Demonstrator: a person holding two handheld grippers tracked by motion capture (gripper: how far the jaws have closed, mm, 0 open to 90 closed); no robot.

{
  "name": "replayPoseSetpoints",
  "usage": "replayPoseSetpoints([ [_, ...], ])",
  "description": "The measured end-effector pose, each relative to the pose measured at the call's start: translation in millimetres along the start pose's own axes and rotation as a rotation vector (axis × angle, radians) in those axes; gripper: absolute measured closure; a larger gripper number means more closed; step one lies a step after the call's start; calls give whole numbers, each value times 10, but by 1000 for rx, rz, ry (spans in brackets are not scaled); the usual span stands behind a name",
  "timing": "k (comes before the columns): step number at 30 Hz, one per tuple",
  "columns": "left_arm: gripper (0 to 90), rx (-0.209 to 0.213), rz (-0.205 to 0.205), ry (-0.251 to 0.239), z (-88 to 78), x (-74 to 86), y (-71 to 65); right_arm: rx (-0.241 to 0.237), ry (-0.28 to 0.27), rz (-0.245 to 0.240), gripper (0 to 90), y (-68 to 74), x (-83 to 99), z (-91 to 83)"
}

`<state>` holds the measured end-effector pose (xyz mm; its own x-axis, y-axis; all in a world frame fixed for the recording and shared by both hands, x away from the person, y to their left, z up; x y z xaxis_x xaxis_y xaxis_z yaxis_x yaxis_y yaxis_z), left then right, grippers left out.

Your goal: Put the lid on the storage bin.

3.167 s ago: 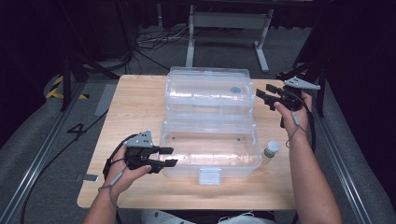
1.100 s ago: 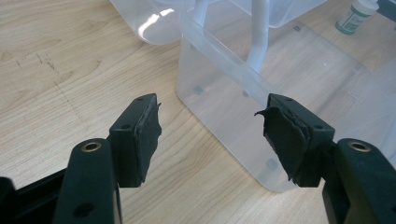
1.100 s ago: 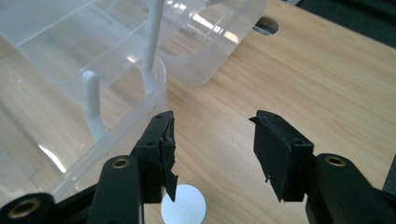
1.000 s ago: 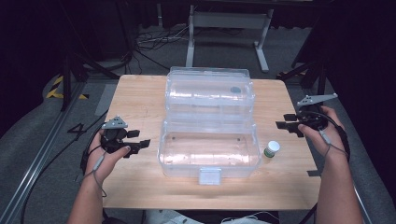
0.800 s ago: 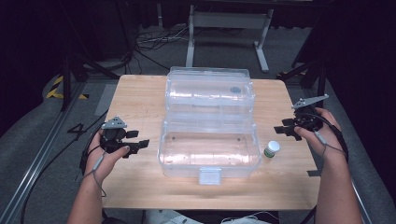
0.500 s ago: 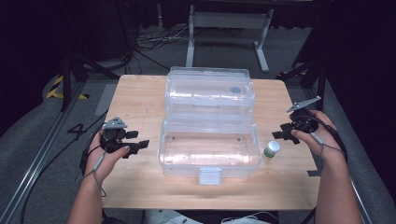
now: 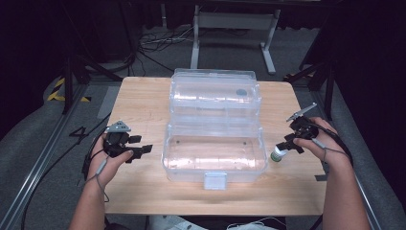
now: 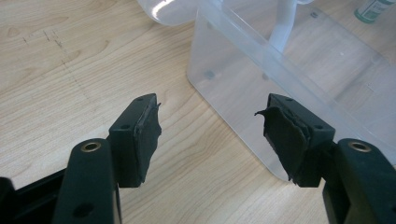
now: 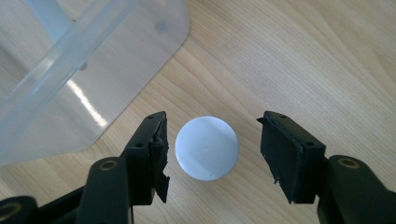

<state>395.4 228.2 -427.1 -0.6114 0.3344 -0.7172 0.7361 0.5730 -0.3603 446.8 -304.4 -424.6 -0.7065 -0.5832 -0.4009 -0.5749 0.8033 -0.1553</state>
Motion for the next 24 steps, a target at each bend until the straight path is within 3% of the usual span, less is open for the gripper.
replayPoseSetpoints([
  [9, 365, 0, -6, 4, 7, 8, 8, -12, 52, -54, 404, 58, 29, 107],
  [13, 364, 2, -7, 5, 12, 11, 9, 11, 66, -80, 391, 64, 28, 151],
  [24, 363, 7, -8, 10, 25, 17, 13, 15, 128, -122, 413, 130, 25, 328],
])
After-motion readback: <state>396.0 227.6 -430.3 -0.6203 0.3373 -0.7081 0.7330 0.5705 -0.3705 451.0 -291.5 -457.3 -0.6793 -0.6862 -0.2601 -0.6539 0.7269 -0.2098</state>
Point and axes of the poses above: each handheld gripper's, and its own axes: z roughly forward along the jaws, x roughly out of its underside, y roughly to its left, the point moved 4 cm from there along z, roughly forward along the jaws, and after that the axes turned 15 degrees about x, right-handed, at the moved point
